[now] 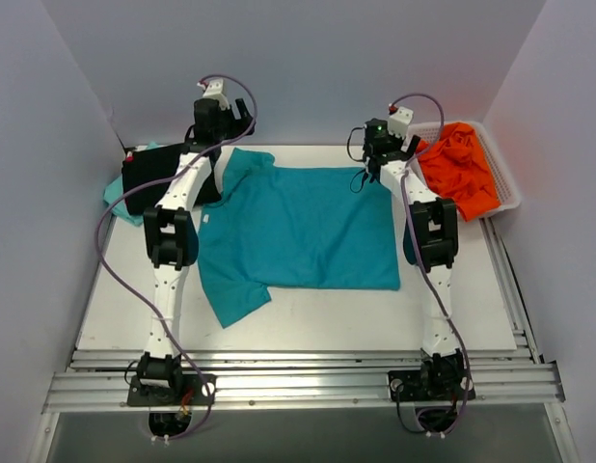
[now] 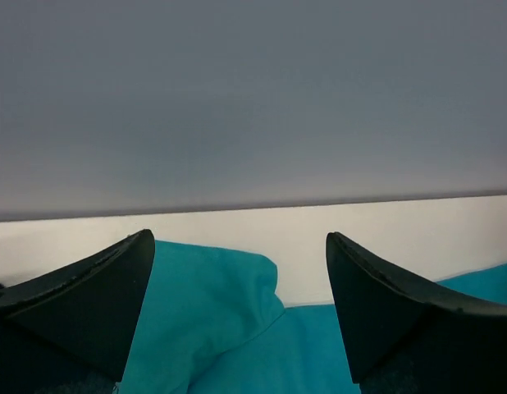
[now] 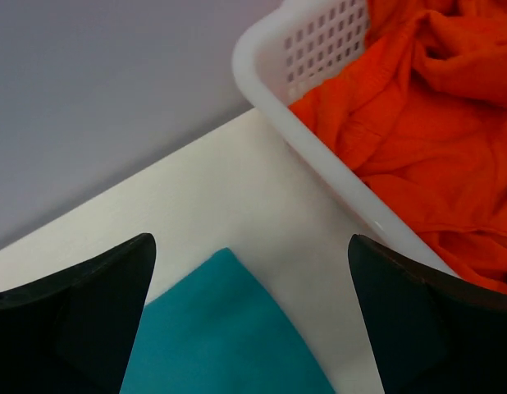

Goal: Fold and stack the t-shirts
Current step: Flatten the tshirt out

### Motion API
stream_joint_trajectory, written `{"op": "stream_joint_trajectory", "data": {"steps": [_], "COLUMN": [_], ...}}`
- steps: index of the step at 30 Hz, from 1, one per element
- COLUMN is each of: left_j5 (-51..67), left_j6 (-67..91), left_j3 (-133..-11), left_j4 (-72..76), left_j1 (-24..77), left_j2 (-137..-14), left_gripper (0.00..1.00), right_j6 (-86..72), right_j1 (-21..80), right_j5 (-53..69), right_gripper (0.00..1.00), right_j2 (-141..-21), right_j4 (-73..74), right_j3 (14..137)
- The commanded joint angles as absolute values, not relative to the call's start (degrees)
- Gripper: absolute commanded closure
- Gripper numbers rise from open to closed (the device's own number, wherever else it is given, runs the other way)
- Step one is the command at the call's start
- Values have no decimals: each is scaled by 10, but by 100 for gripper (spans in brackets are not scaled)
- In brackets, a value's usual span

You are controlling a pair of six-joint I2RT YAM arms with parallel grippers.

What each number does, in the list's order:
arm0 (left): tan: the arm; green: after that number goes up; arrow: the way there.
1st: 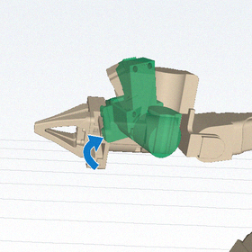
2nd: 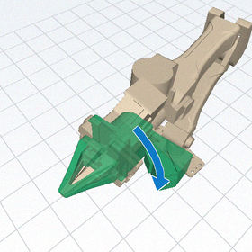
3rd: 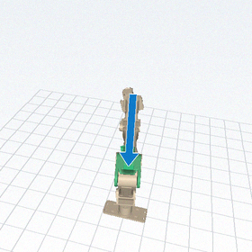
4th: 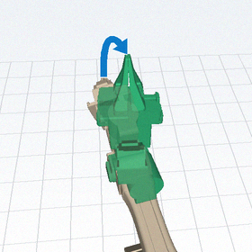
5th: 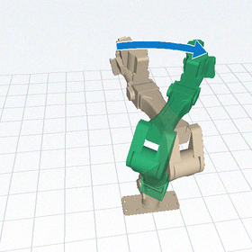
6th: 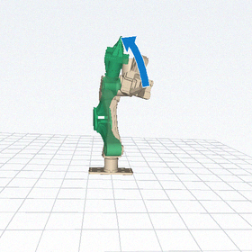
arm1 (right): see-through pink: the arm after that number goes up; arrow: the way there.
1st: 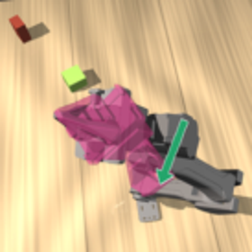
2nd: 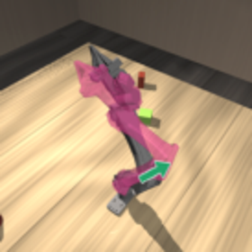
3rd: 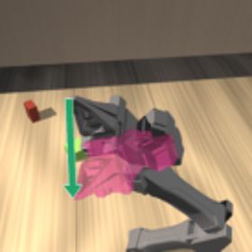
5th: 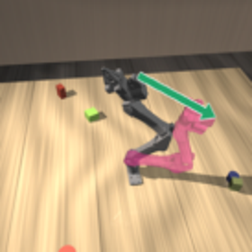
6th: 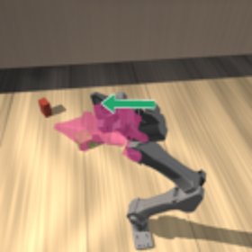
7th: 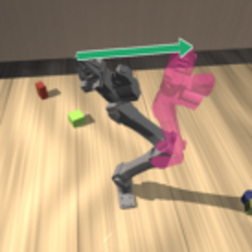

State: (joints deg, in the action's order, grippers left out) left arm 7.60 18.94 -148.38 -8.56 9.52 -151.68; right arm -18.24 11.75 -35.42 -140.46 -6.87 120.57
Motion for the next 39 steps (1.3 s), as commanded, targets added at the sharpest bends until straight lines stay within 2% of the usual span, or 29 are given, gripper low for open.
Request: {"op": "stream_joint_trajectory", "data": {"steps": [1,3,4,7,12,14,15,17,19,22,24,26,30,31,34,36,37,38,39], "left_j5": [41,28,19,16,11,5,0,-20,-56,-151,-202,-234,-270,-275,-308,-318,-319,-318,-318], "left_j6": [188,188,194,210,241,273,283,308,315,323,354,388,436,439,446,443,441,437,434], "left_j3": [-1373,-1306,-1227,-1110,-801,-713,-632,-558,-491,-439,-413,-372,-291,-275,-234,-229,-231,-233,-235], "left_j4": [-33,-2,21,51,140,164,192,219,215,163,115,93,77,85,103,98,95,91,87], "left_j1": [88,88,88,89,108,121,127,155,199,258,309,327,352,353,356,356,356,356,355], "left_j2": [-1405,-1323,-1262,-1168,-978,-919,-900,-853,-811,-761,-737,-703,-643,-616,-570,-552,-541,-538,-534], "left_gripper": [6,6,6,6,6,1,6,7,7,3,3,4,4,3,2,2,2,2,2], "right_j6": [-195,-206,-213,-250,-285,-312,-319,-341,-359,-417,-461,-504,-563,-542,-519,-506,-502,-496,-495], "right_j1": [123,127,133,145,166,177,187,219,242,292,339,367,379,379,375,374,370,363,359], "right_j5": [-419,-418,-416,-390,-330,-299,-294,-308,-315,-339,-384,-423,-385,-369,-347,-344,-333,-326,-318], "right_gripper": [0,0,0,0,10,14,18,26,28,25,12,5,6,9,28,55,85,95,100], "right_j2": [-1306,-1235,-1185,-1110,-942,-890,-876,-840,-808,-773,-731,-682,-588,-564,-593,-640,-696,-722,-749], "right_j4": [-82,-101,-115,-136,-195,-206,-207,-201,-185,-133,-72,-27,-40,-71,-145,-176,-178,-179,-190], "right_j3": [1139,1047,1015,885,684,613,594,550,513,475,437,409,297,276,262,286,323,342,356]}}
